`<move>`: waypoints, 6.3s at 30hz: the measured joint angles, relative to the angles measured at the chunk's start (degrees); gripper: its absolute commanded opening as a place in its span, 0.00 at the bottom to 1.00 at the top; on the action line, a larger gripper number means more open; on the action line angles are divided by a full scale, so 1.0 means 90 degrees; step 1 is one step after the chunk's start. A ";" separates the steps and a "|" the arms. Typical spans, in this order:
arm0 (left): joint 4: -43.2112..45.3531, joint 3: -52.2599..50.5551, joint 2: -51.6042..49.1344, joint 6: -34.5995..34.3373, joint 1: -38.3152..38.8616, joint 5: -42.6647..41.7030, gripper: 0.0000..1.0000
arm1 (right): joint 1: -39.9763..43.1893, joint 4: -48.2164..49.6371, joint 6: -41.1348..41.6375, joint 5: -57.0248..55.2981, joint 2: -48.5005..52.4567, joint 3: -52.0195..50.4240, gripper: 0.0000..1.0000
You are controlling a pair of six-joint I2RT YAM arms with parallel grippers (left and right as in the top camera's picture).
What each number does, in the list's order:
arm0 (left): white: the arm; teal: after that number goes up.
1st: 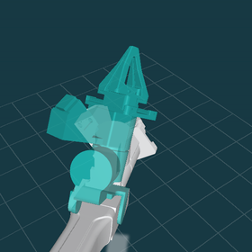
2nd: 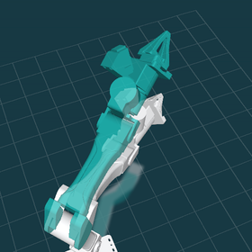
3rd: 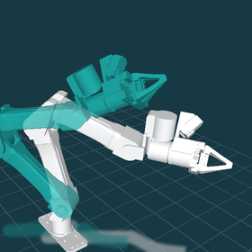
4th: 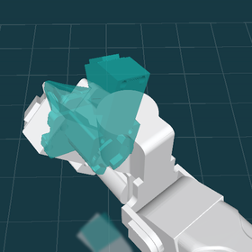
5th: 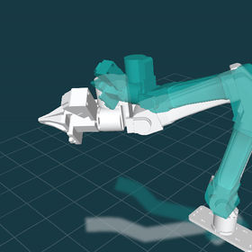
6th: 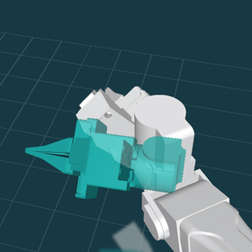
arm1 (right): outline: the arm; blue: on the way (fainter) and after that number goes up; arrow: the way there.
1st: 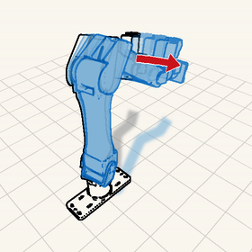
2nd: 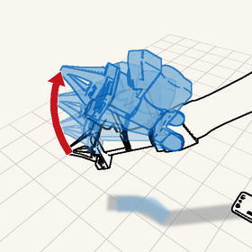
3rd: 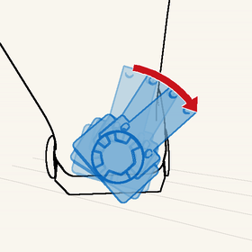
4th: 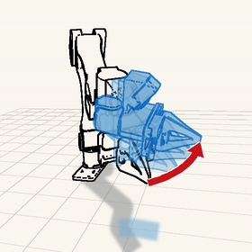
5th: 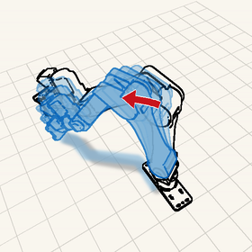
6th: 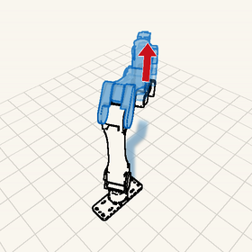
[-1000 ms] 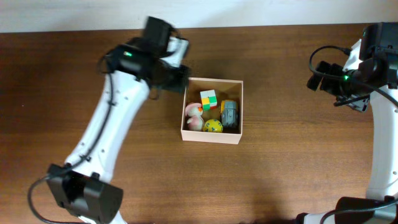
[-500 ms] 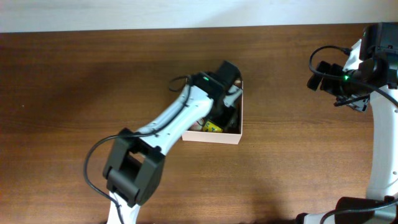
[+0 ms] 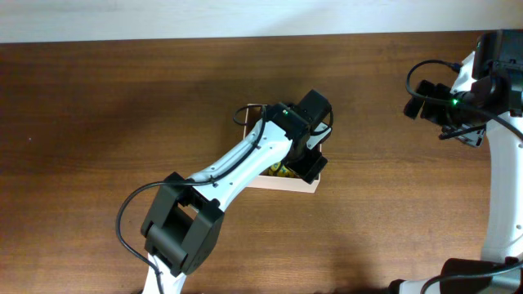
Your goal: Pack container
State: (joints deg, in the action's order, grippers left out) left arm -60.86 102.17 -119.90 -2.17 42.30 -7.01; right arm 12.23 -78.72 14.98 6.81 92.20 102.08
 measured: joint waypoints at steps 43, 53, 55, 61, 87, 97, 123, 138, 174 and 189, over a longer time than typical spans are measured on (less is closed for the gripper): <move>-0.3779 0.4386 0.0053 0.0000 -0.3483 0.0566 0.07 | -0.2742 0.6812 0.0432 0.0816 0.0668 -0.4782 0.04; -0.3827 0.4386 0.0053 0.0007 -0.3485 0.0685 0.07 | -0.1940 0.4626 -0.0284 0.0877 0.0665 -0.3602 0.04; -0.3806 0.4393 0.0053 0.0034 -0.3485 0.0714 0.07 | -0.1753 0.3961 -0.0512 0.0877 0.0631 -0.3104 0.04; -0.3750 0.4544 0.0328 0.0078 -0.3485 0.0736 0.07 | -0.1479 0.2271 -0.1042 0.0872 0.0136 -0.1331 0.04; -0.3980 0.3050 0.3956 0.0056 -0.3485 0.1022 0.99 | -0.1615 0.0748 -0.1421 0.0758 -0.4500 -0.0529 0.99; -0.3980 0.2086 0.3905 0.0051 -0.3485 0.1022 0.99 | -0.1615 0.0379 -0.1426 0.0729 -0.4507 -0.0527 0.99; -0.3978 0.2086 0.3905 0.0051 -0.3485 0.1025 0.99 | -0.1416 0.0571 -0.1535 0.0248 -0.4804 -0.0913 0.99; -0.3978 0.2074 0.3905 0.0051 -0.3485 0.1044 0.99 | -0.1154 0.3784 -0.2346 0.0080 -0.8408 -0.7159 0.99; -0.3978 0.2074 0.3905 0.0051 -0.3485 0.1047 0.99 | -0.1154 0.4544 -0.2382 0.0083 -1.0151 -1.0285 0.99; -0.3978 0.2074 0.3905 0.0051 -0.3485 0.1047 0.99 | -0.1154 0.4544 -0.2380 0.0083 -1.0151 -1.0285 0.99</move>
State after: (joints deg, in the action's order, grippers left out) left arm -96.66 120.84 -84.75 -1.72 10.94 2.42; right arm 1.85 -37.82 -6.44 7.55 0.84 9.52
